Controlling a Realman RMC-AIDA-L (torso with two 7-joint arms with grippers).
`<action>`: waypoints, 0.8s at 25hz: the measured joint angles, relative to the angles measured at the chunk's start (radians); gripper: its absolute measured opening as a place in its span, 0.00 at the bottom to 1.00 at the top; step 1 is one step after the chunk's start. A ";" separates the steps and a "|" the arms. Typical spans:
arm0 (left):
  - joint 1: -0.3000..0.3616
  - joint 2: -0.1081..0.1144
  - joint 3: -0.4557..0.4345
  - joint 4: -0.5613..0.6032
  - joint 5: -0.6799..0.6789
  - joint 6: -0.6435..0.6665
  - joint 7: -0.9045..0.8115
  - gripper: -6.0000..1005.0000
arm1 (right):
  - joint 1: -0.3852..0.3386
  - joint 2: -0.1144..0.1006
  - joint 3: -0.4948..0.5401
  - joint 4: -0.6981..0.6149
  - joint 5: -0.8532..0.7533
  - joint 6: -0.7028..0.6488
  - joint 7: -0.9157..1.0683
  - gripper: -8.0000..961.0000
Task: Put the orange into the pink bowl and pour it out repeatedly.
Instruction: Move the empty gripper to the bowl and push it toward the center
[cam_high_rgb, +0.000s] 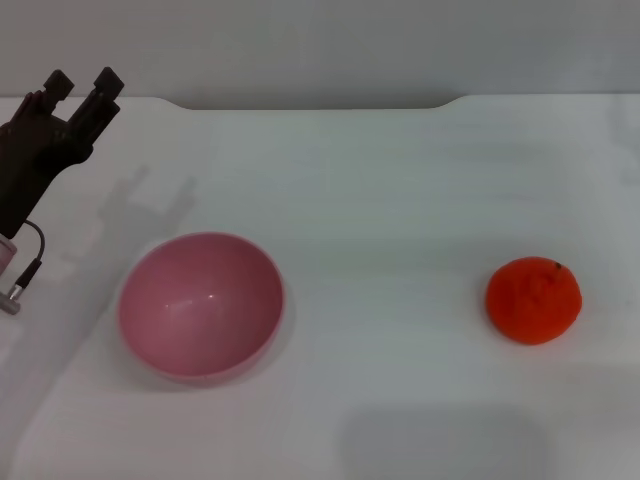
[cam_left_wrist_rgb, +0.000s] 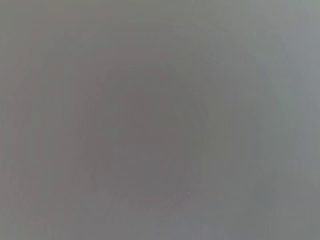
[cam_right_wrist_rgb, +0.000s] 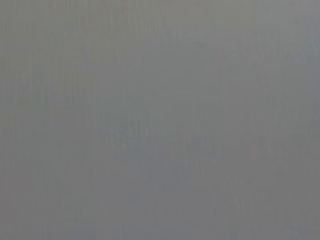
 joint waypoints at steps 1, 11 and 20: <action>0.000 0.000 0.001 0.000 0.000 0.000 0.000 0.78 | 0.001 0.001 0.000 0.002 0.000 0.000 0.000 0.63; 0.001 0.004 0.003 0.000 0.000 -0.003 -0.001 0.77 | 0.004 0.005 0.000 0.015 0.000 0.001 0.002 0.63; 0.005 0.048 -0.009 0.054 0.077 -0.002 -0.104 0.77 | 0.020 0.009 -0.013 0.022 0.000 0.027 0.013 0.63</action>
